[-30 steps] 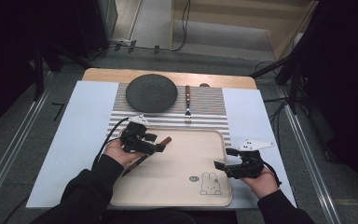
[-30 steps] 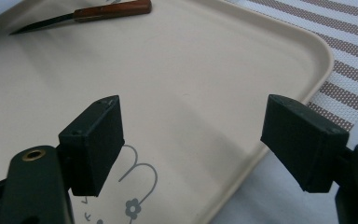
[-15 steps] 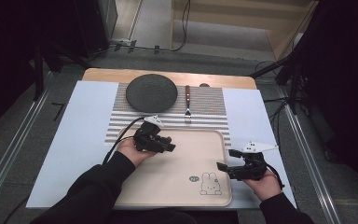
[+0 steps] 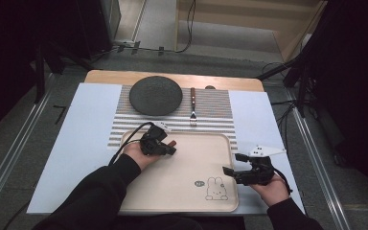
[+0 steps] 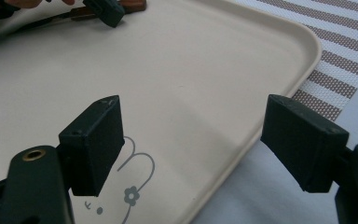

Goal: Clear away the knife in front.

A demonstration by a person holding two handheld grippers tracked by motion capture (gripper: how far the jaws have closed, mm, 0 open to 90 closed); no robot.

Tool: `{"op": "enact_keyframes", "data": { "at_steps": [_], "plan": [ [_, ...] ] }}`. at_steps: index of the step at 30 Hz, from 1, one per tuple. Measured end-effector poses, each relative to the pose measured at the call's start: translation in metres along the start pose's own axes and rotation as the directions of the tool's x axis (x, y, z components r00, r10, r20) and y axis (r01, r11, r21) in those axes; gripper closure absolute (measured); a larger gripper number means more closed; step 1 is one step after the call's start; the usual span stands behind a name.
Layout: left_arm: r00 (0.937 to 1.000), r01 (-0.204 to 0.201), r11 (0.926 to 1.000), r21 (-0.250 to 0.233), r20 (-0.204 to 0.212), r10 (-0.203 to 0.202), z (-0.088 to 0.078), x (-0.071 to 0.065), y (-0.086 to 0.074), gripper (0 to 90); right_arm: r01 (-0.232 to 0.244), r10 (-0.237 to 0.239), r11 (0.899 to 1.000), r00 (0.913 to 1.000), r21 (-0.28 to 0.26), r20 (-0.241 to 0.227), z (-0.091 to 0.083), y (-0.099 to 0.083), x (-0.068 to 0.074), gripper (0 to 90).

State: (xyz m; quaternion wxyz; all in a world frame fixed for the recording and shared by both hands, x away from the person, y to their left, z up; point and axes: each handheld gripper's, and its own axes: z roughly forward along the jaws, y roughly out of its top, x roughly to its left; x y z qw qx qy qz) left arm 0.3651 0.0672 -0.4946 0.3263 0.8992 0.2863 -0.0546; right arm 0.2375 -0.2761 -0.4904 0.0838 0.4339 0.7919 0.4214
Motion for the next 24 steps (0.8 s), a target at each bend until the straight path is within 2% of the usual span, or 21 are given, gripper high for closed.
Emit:
{"op": "enact_keyframes", "data": {
  "at_steps": [10,24],
  "plan": [
    [0.9984,0.051,0.9986,-0.014,-0.025,-0.051,-0.011,0.020,-0.005,89.6,-0.001,0.001,1.000,1.0000,0.002,-0.002,0.000,0.000,0.000,18.9],
    [0.9930,0.103,0.9942,-0.031,-0.055,-0.104,-0.023,0.035,-0.011,89.6,-0.002,0.002,1.000,1.0000,0.004,-0.001,0.000,0.000,0.000,18.9]
  ]
}}
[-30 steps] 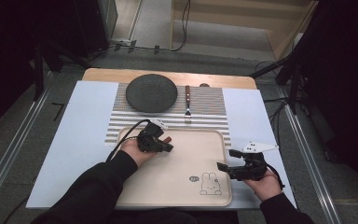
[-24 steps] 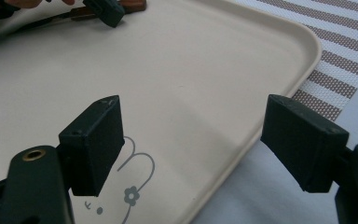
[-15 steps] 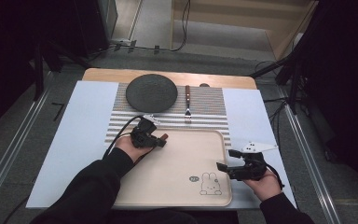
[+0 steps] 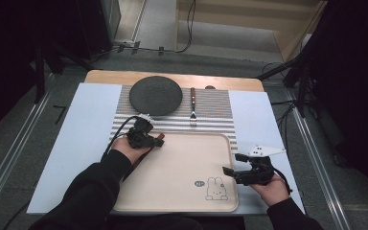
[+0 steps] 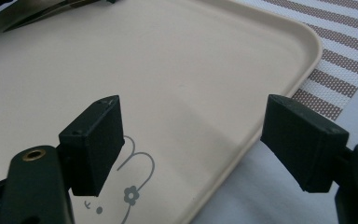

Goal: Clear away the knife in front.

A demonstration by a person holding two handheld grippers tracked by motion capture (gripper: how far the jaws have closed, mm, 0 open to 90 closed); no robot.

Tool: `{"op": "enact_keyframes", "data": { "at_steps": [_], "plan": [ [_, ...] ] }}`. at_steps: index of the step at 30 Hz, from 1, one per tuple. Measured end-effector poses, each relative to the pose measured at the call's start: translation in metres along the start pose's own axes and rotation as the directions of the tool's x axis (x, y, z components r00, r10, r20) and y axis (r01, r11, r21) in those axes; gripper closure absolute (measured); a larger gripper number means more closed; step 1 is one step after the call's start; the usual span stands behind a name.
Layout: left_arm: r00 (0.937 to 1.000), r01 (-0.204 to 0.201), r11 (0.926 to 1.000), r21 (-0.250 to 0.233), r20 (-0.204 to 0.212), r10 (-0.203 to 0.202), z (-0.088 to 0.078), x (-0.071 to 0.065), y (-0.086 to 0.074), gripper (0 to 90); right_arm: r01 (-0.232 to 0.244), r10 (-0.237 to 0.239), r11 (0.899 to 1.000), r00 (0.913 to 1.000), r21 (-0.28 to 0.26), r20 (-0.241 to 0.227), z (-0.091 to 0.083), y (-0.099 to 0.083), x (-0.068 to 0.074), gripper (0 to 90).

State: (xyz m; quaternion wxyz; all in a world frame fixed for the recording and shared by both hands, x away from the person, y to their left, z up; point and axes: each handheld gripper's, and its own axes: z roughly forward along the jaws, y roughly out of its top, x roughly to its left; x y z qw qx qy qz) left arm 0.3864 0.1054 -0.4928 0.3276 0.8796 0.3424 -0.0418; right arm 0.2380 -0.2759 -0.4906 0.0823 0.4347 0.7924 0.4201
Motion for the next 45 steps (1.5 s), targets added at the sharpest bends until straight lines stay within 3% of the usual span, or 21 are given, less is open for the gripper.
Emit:
{"op": "enact_keyframes", "data": {
  "at_steps": [24,45],
  "plan": [
    [0.9973,0.063,0.9980,-0.004,-0.038,-0.063,-0.020,0.023,-0.011,89.5,0.009,-0.009,1.000,0.9999,0.000,-0.007,0.003,0.003,0.000,18.9],
    [0.9866,0.143,0.9894,-0.025,-0.075,-0.145,-0.045,0.045,-0.030,88.4,0.022,-0.022,1.000,0.9995,0.003,-0.023,0.008,0.008,0.001,19.0]
  ]
}}
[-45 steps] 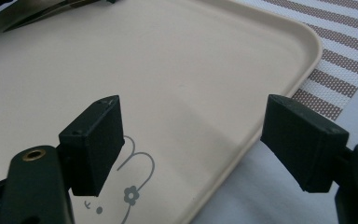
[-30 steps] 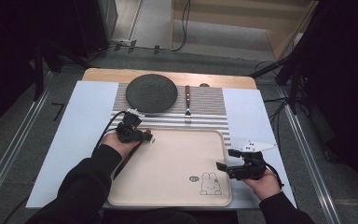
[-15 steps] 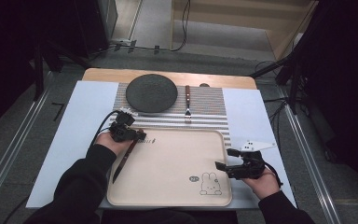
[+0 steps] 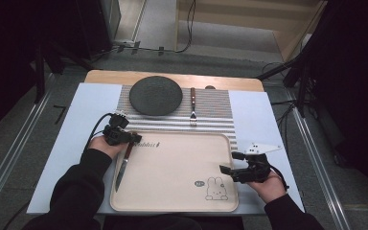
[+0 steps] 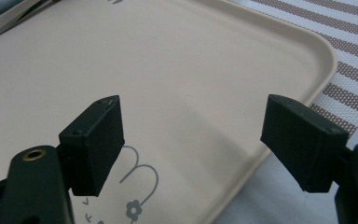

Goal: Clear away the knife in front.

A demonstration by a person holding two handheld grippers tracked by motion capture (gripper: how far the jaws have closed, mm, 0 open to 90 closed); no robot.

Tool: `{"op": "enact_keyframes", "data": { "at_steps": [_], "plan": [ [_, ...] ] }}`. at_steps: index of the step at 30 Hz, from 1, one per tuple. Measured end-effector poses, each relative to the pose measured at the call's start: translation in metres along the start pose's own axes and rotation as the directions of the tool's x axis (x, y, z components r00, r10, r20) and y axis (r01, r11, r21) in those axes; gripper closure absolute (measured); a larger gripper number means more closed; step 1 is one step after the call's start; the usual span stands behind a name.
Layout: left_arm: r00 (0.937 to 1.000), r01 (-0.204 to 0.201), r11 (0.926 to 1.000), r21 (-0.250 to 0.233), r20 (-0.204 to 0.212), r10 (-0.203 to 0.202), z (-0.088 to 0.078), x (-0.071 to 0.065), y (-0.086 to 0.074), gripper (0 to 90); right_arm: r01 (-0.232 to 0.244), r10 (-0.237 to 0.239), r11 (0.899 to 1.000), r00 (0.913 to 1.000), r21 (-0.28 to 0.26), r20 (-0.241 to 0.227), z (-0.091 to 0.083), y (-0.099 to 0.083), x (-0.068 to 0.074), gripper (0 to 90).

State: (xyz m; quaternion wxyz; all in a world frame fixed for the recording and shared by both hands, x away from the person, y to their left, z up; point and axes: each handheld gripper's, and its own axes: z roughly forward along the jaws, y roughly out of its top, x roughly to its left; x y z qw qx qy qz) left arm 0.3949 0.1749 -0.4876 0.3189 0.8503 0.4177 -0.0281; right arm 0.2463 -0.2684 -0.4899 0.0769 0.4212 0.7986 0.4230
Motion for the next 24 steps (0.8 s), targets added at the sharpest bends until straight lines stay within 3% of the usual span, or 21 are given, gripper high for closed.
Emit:
{"op": "enact_keyframes", "data": {
  "at_steps": [6,11,14,18,24],
  "plan": [
    [0.9999,0.014,0.9999,0.000,0.005,-0.014,-0.005,0.003,-0.006,88.4,0.005,-0.005,1.000,1.0000,0.001,-0.002,0.001,0.001,0.000,19.0],
    [0.9982,0.020,0.9997,-0.013,0.056,-0.019,-0.008,0.004,-0.008,83.8,0.006,-0.006,1.000,1.0000,0.000,-0.007,0.002,0.002,0.000,18.9],
    [0.9964,0.010,0.9987,-0.051,0.085,-0.006,-0.015,0.000,-0.007,75.6,0.007,-0.007,1.000,1.0000,-0.005,-0.007,0.003,0.003,0.000,18.9],
    [0.9968,-0.017,0.9954,-0.094,0.076,0.025,-0.024,-0.010,-0.008,57.5,-0.001,0.001,1.000,0.9999,-0.016,-0.010,0.002,0.003,0.000,18.8],
    [0.9881,-0.022,0.9873,-0.157,0.147,0.046,-0.039,-0.016,-0.014,41.6,-0.035,0.034,0.999,0.9989,-0.027,-0.033,0.002,0.005,0.000,18.7]
  ]
}}
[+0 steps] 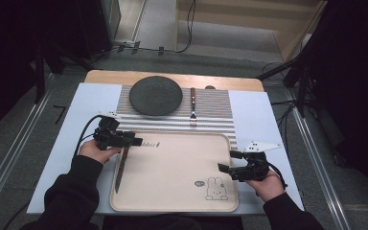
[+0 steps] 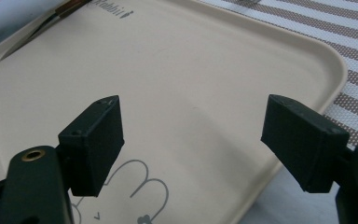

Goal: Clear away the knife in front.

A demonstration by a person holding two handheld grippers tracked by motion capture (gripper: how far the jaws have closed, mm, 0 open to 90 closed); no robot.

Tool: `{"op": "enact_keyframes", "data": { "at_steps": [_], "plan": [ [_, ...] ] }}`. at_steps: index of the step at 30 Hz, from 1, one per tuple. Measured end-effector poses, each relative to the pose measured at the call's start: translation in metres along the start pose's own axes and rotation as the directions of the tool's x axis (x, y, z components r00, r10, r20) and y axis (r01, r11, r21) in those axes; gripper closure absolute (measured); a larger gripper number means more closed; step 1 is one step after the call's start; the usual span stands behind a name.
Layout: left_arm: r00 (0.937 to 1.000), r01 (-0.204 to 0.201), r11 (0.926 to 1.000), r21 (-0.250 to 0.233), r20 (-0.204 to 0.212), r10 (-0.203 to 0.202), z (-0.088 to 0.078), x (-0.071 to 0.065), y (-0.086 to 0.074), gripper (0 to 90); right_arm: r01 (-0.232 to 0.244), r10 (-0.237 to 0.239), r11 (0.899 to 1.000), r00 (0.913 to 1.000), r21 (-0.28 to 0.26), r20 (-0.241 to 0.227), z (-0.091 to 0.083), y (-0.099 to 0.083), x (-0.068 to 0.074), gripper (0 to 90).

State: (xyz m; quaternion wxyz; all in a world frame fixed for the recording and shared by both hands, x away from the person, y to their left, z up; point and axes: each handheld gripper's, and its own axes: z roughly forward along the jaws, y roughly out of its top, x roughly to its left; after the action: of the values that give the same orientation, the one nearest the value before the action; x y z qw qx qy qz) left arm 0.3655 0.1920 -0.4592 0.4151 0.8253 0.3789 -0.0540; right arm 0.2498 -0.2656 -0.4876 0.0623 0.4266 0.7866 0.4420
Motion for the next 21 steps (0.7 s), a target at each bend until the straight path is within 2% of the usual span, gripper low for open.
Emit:
{"op": "enact_keyframes", "data": {
  "at_steps": [4,6,11,13,15,21],
  "plan": [
    [0.9999,-0.009,0.9991,-0.041,0.006,0.009,-0.008,-0.007,-0.004,38.3,-0.001,0.002,1.000,1.0000,0.004,-0.004,0.000,0.001,0.000,18.7],
    [0.9999,-0.011,0.9990,-0.043,0.000,0.011,-0.010,-0.010,-0.006,35.1,-0.002,0.002,1.000,1.0000,0.002,-0.007,0.000,0.001,0.000,18.8],
    [0.9998,-0.019,0.9987,-0.048,-0.010,0.018,-0.013,-0.016,-0.013,34.8,0.007,-0.006,1.000,0.9999,0.010,-0.013,0.002,0.003,0.001,18.9],
    [0.9994,-0.032,0.9973,-0.067,-0.013,0.031,-0.014,-0.019,-0.016,32.8,0.009,-0.008,1.000,0.9999,0.011,-0.015,0.003,0.004,0.001,18.9],
    [0.9992,-0.033,0.9978,-0.057,-0.023,0.032,-0.015,-0.021,-0.019,31.9,0.012,-0.012,1.000,0.9998,0.012,-0.017,0.003,0.005,0.001,18.9],
    [0.9989,-0.044,0.9976,-0.054,-0.016,0.043,-0.018,-0.027,-0.026,31.9,0.020,-0.019,1.000,0.9997,0.014,-0.017,0.004,0.005,0.001,19.0]
  ]
}}
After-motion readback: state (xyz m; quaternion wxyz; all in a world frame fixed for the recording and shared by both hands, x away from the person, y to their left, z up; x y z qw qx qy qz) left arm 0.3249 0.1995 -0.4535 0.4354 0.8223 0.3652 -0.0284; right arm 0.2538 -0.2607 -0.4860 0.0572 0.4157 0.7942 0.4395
